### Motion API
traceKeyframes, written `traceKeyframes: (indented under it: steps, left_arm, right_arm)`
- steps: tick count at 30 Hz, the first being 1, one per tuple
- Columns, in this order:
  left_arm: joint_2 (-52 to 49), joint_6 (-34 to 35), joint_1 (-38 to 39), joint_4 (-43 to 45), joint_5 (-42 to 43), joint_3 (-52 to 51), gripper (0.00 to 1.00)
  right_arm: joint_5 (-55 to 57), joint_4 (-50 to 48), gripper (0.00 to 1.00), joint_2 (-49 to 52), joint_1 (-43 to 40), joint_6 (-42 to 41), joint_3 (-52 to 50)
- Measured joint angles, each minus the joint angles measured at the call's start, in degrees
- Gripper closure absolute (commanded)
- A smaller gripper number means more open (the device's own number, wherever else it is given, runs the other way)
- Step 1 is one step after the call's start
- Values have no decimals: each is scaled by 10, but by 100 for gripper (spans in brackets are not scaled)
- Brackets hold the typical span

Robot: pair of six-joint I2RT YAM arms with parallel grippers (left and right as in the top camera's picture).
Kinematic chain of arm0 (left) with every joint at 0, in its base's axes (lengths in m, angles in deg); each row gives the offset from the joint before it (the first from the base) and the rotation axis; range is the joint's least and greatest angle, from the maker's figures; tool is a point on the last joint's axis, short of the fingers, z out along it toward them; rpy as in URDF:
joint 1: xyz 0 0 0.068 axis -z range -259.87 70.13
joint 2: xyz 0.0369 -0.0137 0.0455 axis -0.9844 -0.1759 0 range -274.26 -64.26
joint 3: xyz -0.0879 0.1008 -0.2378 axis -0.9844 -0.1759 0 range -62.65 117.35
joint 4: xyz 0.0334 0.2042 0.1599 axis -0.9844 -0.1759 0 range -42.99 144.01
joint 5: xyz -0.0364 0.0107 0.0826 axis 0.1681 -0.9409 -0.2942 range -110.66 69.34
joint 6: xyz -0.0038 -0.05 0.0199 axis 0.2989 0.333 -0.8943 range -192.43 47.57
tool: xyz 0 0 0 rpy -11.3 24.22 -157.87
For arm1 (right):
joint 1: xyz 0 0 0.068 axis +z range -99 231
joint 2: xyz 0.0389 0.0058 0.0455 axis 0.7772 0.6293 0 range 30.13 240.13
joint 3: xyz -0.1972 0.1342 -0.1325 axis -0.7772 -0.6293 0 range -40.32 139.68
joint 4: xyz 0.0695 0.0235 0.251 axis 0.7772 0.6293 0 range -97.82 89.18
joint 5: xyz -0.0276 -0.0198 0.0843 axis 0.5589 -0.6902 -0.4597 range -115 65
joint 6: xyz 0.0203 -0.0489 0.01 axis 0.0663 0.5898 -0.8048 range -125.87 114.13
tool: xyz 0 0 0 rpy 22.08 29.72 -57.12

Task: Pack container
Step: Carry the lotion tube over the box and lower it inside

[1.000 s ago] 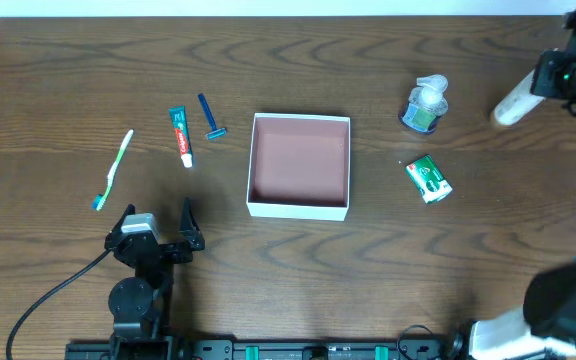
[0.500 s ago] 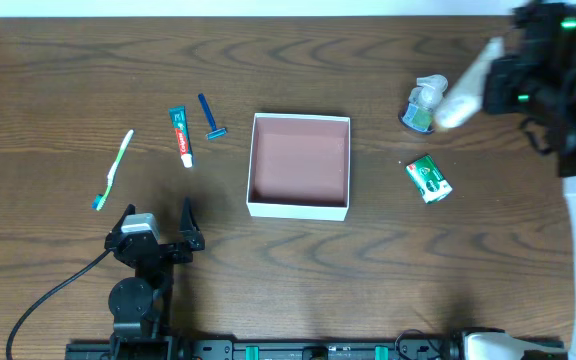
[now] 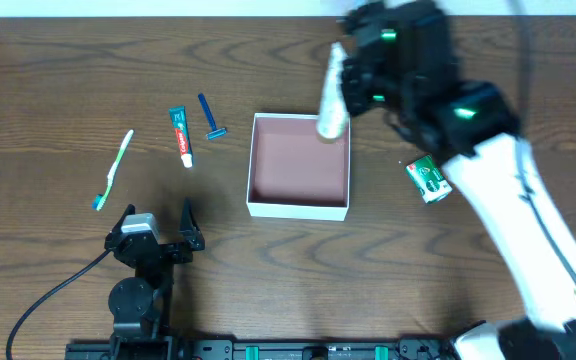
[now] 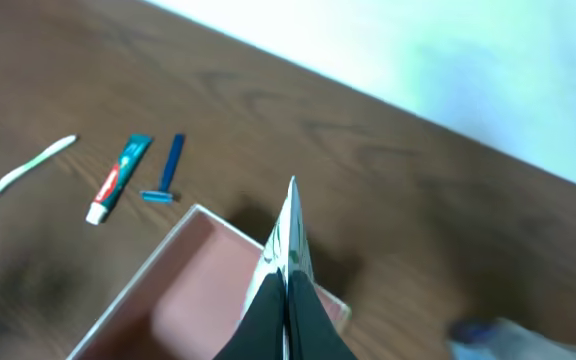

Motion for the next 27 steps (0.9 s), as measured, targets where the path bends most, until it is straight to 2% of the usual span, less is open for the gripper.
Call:
traceKeyframes:
  steps: [13,27]
  left_arm:
    - [0,0,0,0,0,0,2]
    - [0,0,0,0,0,0,2]
  right_arm:
    - [13,-92,99,154,93,-19,0]
    - [97,-121,99,169,116,-90,0]
